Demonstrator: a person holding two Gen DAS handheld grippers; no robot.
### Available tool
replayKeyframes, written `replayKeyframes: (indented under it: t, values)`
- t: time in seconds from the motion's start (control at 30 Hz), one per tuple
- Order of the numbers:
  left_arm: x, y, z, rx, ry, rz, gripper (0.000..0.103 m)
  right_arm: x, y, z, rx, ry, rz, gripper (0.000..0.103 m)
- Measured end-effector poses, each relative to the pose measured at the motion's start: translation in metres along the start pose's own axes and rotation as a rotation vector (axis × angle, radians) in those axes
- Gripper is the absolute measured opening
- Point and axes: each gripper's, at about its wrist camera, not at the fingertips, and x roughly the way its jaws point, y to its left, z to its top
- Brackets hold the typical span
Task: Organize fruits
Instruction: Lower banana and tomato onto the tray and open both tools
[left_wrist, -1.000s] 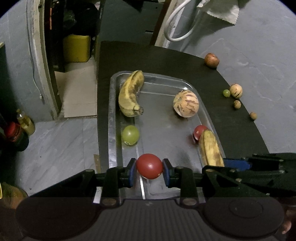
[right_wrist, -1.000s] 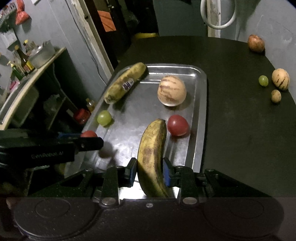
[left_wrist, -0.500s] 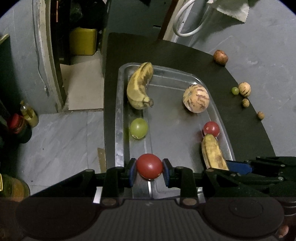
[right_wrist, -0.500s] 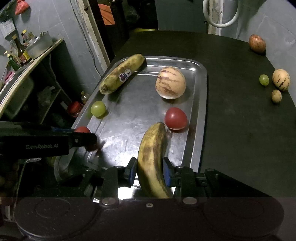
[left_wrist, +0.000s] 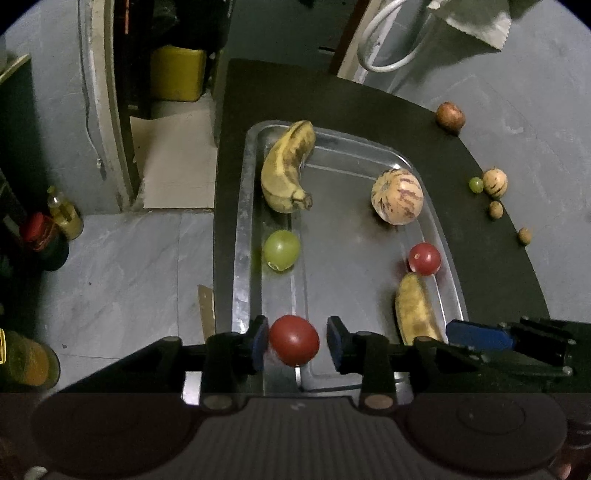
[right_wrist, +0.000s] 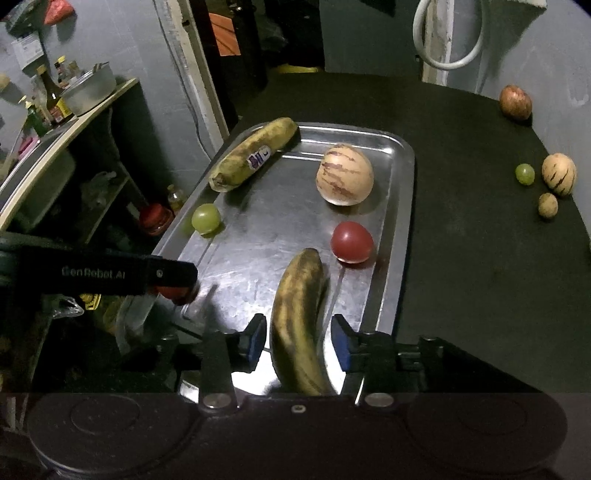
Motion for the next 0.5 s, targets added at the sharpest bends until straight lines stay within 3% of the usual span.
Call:
replayKeyframes:
  t: [0.17,0.5]
  values:
    - [-0.009,-0.001,0.000,-0.021,-0.011,0.005,0.048,-0.010,-0.001,-0.004,-0.013,-0.023,0.003,0.056]
    - [-0.033,-0.002,-0.003,-0.038,-0.049,0.023,0.086,-0.030,-0.005,-0.014,-0.020,-0.061,0.009,0.087]
